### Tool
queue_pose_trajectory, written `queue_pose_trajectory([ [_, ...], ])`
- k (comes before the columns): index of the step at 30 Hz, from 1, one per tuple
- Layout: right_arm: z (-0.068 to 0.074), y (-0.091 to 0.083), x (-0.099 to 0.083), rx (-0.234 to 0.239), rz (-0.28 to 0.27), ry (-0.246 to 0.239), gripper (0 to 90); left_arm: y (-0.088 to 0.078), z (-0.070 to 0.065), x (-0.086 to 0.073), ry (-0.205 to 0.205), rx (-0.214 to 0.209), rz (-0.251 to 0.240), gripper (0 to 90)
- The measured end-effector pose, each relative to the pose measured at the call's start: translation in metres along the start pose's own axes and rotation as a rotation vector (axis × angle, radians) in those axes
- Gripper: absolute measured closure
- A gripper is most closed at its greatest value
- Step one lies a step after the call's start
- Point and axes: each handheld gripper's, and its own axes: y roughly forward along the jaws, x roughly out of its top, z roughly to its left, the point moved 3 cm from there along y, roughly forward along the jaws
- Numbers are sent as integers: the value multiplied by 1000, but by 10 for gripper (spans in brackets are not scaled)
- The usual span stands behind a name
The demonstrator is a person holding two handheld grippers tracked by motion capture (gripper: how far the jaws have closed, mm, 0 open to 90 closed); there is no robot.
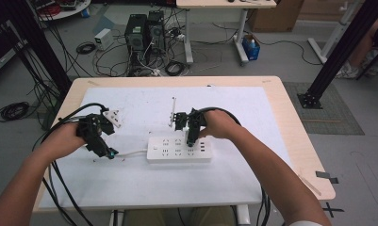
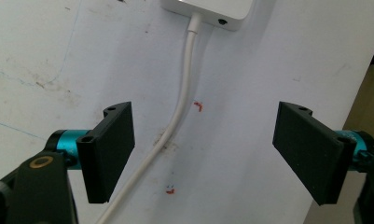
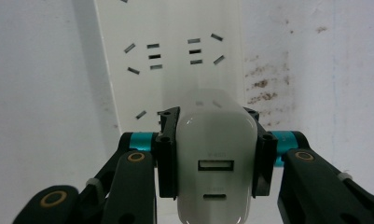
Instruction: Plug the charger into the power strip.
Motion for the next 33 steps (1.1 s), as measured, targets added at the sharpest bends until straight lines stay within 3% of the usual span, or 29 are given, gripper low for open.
queue_pose_trajectory([
  [9, 2, 6, 5, 6, 22, -93, 623, 1, 1, -3, -12, -5, -4, 209],
  [14, 1, 7, 9, 12, 42, -98, 625, 2, 2, -4, -18, -4, -4, 209],
  [17, 7, 14, 10, -26, 66, -132, 627, 2, 1, -5, -19, -5, -8, 209],
  [22, 5, 14, 10, -21, 70, -124, 627, 0, 1, -6, -18, -4, -13, 209],
  [29, -8, 15, 7, 70, 36, -69, 628, 3, 2, -6, -23, -5, -11, 209],
  [31, -7, 15, 8, 66, 40, -65, 628, 4, 2, -5, -18, -6, -8, 209],
  [33, -2, 15, 8, 30, 42, -84, 628, 4, 1, -4, -19, -7, -11, 209],
])
